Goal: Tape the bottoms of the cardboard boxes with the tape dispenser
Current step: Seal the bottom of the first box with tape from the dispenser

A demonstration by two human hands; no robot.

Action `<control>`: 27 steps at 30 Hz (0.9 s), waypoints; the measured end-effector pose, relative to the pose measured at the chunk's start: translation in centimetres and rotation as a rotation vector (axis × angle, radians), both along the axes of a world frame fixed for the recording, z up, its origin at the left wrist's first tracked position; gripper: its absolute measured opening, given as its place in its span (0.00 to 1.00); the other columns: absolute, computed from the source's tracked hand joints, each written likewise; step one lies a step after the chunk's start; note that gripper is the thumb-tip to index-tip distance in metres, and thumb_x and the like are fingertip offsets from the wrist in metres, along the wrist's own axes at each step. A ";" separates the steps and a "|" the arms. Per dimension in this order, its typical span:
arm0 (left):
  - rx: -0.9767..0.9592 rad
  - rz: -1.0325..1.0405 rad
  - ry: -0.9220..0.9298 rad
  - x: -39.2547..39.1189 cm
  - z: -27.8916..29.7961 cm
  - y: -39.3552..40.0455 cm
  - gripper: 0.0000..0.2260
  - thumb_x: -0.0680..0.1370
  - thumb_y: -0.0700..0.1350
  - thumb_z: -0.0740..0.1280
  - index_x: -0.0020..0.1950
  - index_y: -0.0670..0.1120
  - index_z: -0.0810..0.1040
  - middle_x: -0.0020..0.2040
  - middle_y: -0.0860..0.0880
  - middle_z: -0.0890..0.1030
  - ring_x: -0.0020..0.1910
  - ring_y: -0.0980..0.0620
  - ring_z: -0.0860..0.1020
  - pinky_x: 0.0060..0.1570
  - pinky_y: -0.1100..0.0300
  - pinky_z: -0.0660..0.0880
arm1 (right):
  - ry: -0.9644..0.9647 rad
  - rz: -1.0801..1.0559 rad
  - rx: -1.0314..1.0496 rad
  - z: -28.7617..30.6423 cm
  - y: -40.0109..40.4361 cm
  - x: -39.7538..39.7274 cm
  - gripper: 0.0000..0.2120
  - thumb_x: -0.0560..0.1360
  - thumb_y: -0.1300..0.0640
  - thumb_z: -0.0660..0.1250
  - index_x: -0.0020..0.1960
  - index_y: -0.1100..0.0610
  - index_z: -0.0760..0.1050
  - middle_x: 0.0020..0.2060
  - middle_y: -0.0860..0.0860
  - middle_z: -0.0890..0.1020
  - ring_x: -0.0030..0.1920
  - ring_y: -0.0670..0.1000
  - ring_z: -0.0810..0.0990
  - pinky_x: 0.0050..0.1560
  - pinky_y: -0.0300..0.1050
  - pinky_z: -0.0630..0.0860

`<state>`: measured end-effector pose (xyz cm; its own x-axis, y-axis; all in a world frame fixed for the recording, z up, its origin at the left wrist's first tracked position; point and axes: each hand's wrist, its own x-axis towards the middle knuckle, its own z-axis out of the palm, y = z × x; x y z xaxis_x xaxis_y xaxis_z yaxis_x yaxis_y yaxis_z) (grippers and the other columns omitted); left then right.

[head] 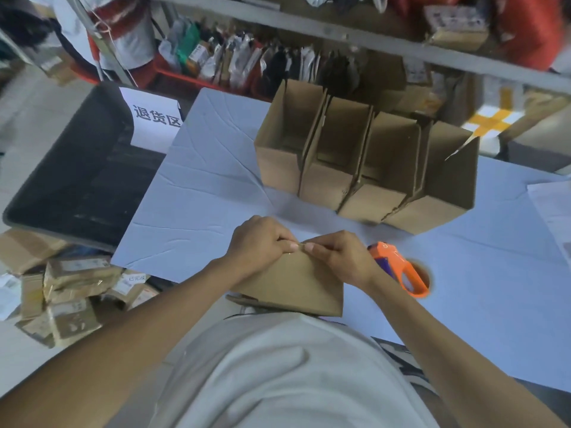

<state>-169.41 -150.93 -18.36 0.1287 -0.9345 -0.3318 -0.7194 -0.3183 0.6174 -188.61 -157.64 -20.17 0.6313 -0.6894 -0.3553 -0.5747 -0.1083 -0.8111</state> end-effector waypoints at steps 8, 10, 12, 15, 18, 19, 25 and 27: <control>-0.041 0.048 0.113 -0.2 0.4 0.1 0.03 0.73 0.47 0.73 0.40 0.52 0.85 0.39 0.59 0.84 0.43 0.58 0.81 0.48 0.52 0.77 | -0.124 -0.201 0.076 -0.2 1.0 0.3 0.05 0.76 0.57 0.72 0.46 0.53 0.86 0.40 0.43 0.86 0.42 0.40 0.83 0.44 0.32 0.76; -0.019 0.017 0.093 -0.1 0.5 0.0 0.04 0.74 0.48 0.71 0.41 0.51 0.85 0.40 0.58 0.84 0.45 0.55 0.80 0.49 0.51 0.77 | -0.095 -0.183 0.047 -0.1 1.0 0.4 0.05 0.76 0.56 0.71 0.46 0.53 0.86 0.40 0.43 0.86 0.40 0.39 0.81 0.42 0.30 0.74; -0.021 0.029 0.034 -0.2 0.6 -0.1 0.05 0.75 0.48 0.70 0.41 0.50 0.84 0.41 0.55 0.85 0.46 0.51 0.80 0.49 0.51 0.76 | -0.084 -0.191 0.039 -0.1 1.1 0.6 0.05 0.76 0.56 0.71 0.45 0.53 0.86 0.39 0.43 0.86 0.39 0.38 0.81 0.41 0.30 0.74; -0.079 0.003 -0.025 -0.5 1.0 -0.3 0.07 0.76 0.52 0.68 0.43 0.50 0.82 0.43 0.53 0.83 0.48 0.49 0.78 0.47 0.52 0.75 | -0.096 -0.272 0.050 -0.1 0.8 1.1 0.05 0.76 0.57 0.71 0.44 0.53 0.86 0.39 0.44 0.86 0.40 0.41 0.81 0.45 0.40 0.78; -0.085 -0.287 -0.174 -0.9 1.1 0.1 0.29 0.68 0.67 0.65 0.64 0.53 0.75 0.60 0.55 0.78 0.60 0.51 0.73 0.56 0.57 0.69 | -0.091 -0.315 0.046 -0.2 -0.2 1.3 0.04 0.76 0.54 0.71 0.46 0.53 0.84 0.41 0.45 0.85 0.44 0.45 0.82 0.49 0.45 0.79; -0.074 -0.382 -0.241 -1.0 1.0 0.1 0.38 0.65 0.71 0.65 0.70 0.53 0.69 0.65 0.54 0.74 0.64 0.51 0.70 0.61 0.56 0.66 | -0.087 -0.323 0.057 -0.4 -0.5 1.3 0.04 0.76 0.52 0.71 0.47 0.52 0.84 0.42 0.45 0.85 0.45 0.45 0.82 0.49 0.46 0.80; 0.033 -0.601 -0.346 0.0 -0.2 0.6 0.58 0.53 0.79 0.61 0.78 0.57 0.45 0.77 0.49 0.55 0.75 0.45 0.55 0.73 0.45 0.51 | -0.070 -0.451 0.082 -1.5 -1.7 -0.5 0.05 0.76 0.53 0.71 0.52 0.49 0.81 0.47 0.44 0.84 0.48 0.42 0.81 0.51 0.39 0.74; -0.053 -0.658 -0.385 0.1 -0.9 1.3 0.55 0.56 0.79 0.59 0.77 0.61 0.44 0.75 0.49 0.58 0.73 0.45 0.57 0.70 0.45 0.52 | -0.018 -0.505 0.065 -2.2 -1.3 -2.0 0.06 0.78 0.51 0.69 0.51 0.51 0.81 0.45 0.44 0.83 0.48 0.44 0.80 0.49 0.40 0.73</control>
